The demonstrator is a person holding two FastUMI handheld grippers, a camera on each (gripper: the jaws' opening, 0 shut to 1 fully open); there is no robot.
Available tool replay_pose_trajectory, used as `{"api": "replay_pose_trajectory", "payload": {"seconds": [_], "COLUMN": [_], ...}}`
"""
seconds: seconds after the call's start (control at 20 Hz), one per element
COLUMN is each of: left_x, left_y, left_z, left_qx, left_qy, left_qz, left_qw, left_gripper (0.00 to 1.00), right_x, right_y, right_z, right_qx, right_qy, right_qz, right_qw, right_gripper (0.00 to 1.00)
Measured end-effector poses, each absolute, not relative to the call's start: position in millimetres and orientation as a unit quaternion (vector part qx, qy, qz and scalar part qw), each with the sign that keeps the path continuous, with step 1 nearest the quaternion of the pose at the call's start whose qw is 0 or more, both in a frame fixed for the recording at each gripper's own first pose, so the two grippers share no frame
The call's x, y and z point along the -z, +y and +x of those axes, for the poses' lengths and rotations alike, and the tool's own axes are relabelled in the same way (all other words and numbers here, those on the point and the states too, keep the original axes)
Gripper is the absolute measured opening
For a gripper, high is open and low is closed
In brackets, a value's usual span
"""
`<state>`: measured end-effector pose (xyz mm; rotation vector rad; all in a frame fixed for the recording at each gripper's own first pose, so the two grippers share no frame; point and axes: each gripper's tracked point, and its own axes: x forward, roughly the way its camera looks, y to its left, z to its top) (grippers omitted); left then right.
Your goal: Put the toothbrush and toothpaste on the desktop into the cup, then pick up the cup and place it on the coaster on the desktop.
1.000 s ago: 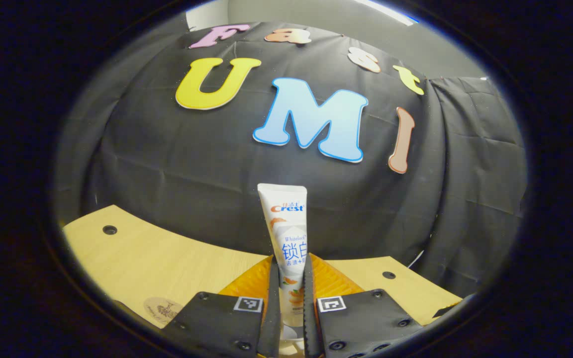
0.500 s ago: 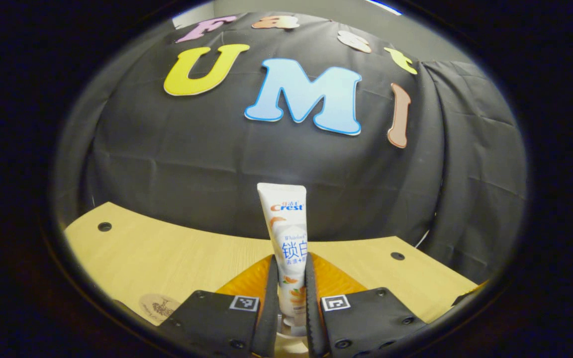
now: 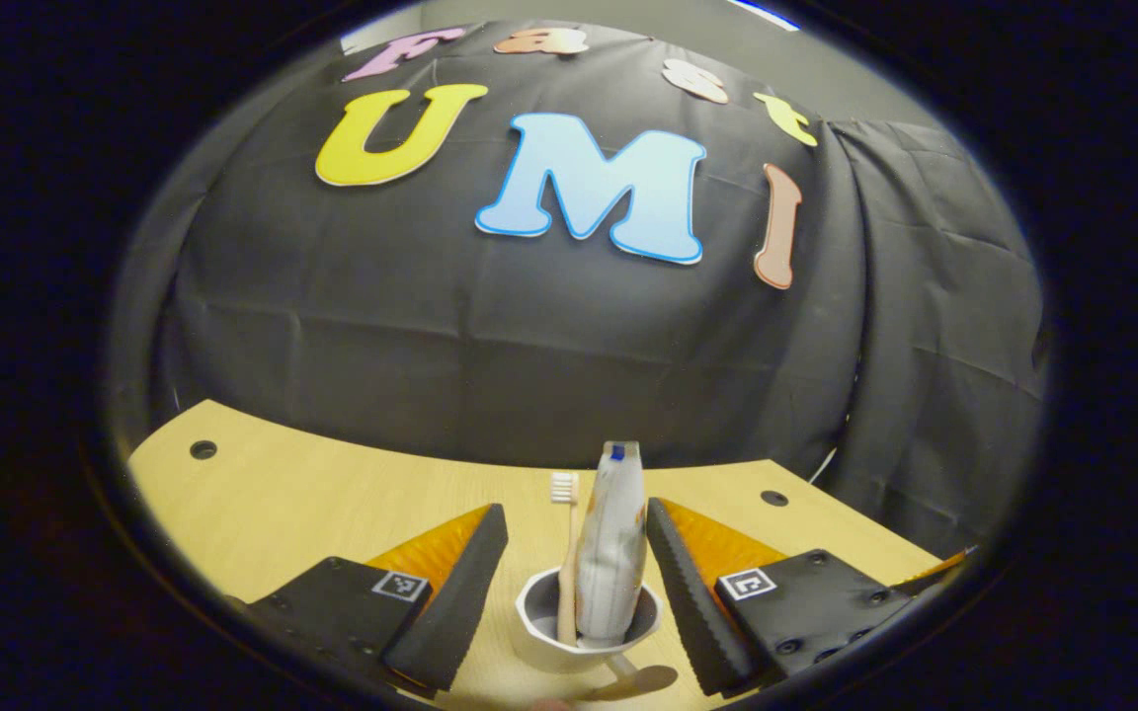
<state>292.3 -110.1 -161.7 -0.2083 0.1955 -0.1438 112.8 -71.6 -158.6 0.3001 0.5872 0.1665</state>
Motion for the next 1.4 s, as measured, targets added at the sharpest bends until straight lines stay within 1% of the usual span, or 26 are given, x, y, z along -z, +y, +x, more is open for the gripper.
{"api": "replay_pose_trajectory", "payload": {"seconds": [0.15, 0.2, 0.25, 0.3, 0.35, 0.4, 0.65, 1.0, 1.25, 1.4], "left_x": [155, 152, 147, 142, 138, 134, 122, 127, 125, 124], "left_y": [-99, -96, -91, -87, -82, -75, -25, 29, 50, 54], "left_z": [285, 283, 279, 276, 273, 270, 248, 219, 204, 195], "left_qx": [0.061, 0.060, 0.059, 0.058, 0.055, 0.052, 0.013, -0.028, -0.044, -0.043], "left_qy": [0.095, 0.093, 0.090, 0.086, 0.083, 0.080, 0.075, 0.086, 0.093, 0.098], "left_qz": [-0.105, -0.106, -0.108, -0.108, -0.106, -0.103, -0.097, -0.107, -0.102, -0.096], "left_qw": [0.988, 0.988, 0.988, 0.989, 0.989, 0.990, 0.992, 0.990, 0.989, 0.990], "left_gripper": [0.94, 0.89, 0.89, 0.95, 0.89, 0.95, 0.95, 0.96, 0.95, 0.95], "right_x": [152, 148, 146, 143, 141, 139, 135, 152, 175, 188], "right_y": [-58, -53, -48, -42, -36, -30, 13, 53, 67, 71], "right_z": [118, 120, 122, 125, 128, 131, 149, 170, 178, 185], "right_qx": [-0.091, -0.096, -0.101, -0.108, -0.114, -0.122, -0.161, -0.190, -0.189, -0.182], "right_qy": [0.285, 0.283, 0.281, 0.279, 0.279, 0.278, 0.290, 0.335, 0.385, 0.411], "right_qz": [0.143, 0.141, 0.138, 0.134, 0.129, 0.125, 0.096, 0.055, 0.025, 0.013], "right_qw": [0.943, 0.944, 0.944, 0.945, 0.945, 0.945, 0.938, 0.921, 0.903, 0.893], "right_gripper": [0.91, 0.91, 0.91, 0.91, 0.91, 0.90, 0.91, 0.91, 0.91, 0.91]}}
